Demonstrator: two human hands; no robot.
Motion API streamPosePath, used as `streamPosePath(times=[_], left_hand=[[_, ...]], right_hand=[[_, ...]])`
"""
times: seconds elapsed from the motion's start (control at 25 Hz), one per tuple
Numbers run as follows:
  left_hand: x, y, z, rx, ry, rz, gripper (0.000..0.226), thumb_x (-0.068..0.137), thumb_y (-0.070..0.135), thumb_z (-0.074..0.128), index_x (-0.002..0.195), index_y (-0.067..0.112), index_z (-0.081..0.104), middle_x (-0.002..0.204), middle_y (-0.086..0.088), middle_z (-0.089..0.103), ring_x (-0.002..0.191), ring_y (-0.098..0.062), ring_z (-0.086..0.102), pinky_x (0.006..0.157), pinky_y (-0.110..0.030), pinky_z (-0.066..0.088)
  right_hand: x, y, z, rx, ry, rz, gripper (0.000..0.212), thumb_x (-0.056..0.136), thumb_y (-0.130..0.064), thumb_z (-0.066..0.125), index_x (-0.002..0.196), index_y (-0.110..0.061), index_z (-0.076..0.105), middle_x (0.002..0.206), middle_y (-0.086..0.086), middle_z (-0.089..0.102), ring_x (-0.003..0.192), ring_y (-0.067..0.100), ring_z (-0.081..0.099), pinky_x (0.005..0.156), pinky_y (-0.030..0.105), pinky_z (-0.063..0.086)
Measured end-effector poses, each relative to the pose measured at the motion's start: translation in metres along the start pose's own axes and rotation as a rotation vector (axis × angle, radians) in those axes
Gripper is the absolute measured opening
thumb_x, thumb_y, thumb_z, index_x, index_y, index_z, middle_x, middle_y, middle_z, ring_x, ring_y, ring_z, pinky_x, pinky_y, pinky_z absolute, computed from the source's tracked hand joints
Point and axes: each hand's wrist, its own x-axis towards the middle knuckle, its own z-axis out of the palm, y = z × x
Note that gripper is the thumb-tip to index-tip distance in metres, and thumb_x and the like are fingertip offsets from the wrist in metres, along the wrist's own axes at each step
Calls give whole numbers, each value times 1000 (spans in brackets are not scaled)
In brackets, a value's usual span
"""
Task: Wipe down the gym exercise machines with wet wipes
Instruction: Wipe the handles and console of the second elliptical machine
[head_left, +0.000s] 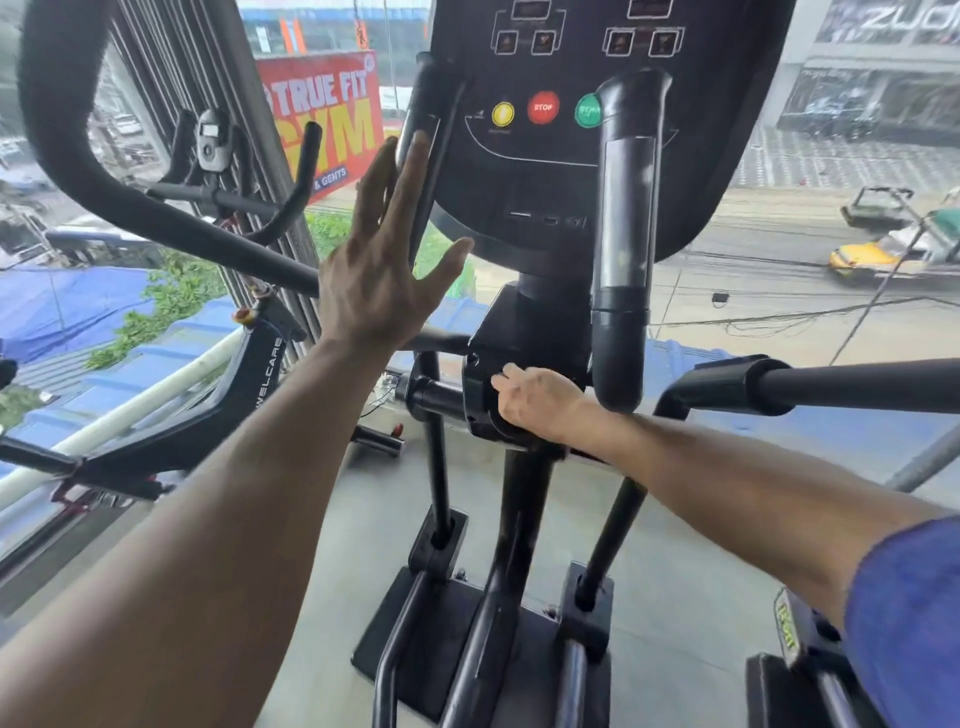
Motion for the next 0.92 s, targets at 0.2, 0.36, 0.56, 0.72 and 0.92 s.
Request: streamPosePath(times=[0.2,0.36,0.56,0.72,0.92], left_hand=[[0,2,0,9,-5,13,75,104,57,48,167,26,21,171,-5,25,123,-38,64,62,-37,54],[-2,3,0,-11,27,11,64,108,45,43,166,25,25,171,-4,25,120,-40,65,60,-31,49],[-2,1,2,-12,17,19,63,109,48,39,166,28,23,172,-2,24,116,-40,68,60,-36,55],[1,3,2,-10,-19,0,62,111,46,39,167,29,18,174,-2,18,115,-40,68,59,-32,51],[-31,8,-6,-9,-82,-85,68,111,46,42,168,28,9,176,3,4,136,-35,56,56,-25,45]], right_hand=[[4,-27,-15,-107,-655,74,34,95,-2,56,128,-6,64,128,12,64,118,36,58,93,41,50],[7,-40,-12,363,-586,333,35,90,6,59,123,-4,65,123,14,64,114,36,65,88,41,54],[-5,-32,-4,1159,-243,869,23,84,-6,67,105,-11,75,103,9,74,96,23,69,88,33,57],[-29,-34,-27,1278,-85,811,19,84,-10,70,102,-16,76,88,-6,70,86,9,65,77,16,50],[-63,-47,-45,1246,-3,768,18,84,-17,76,101,-21,74,87,-11,67,79,2,60,65,5,39]])
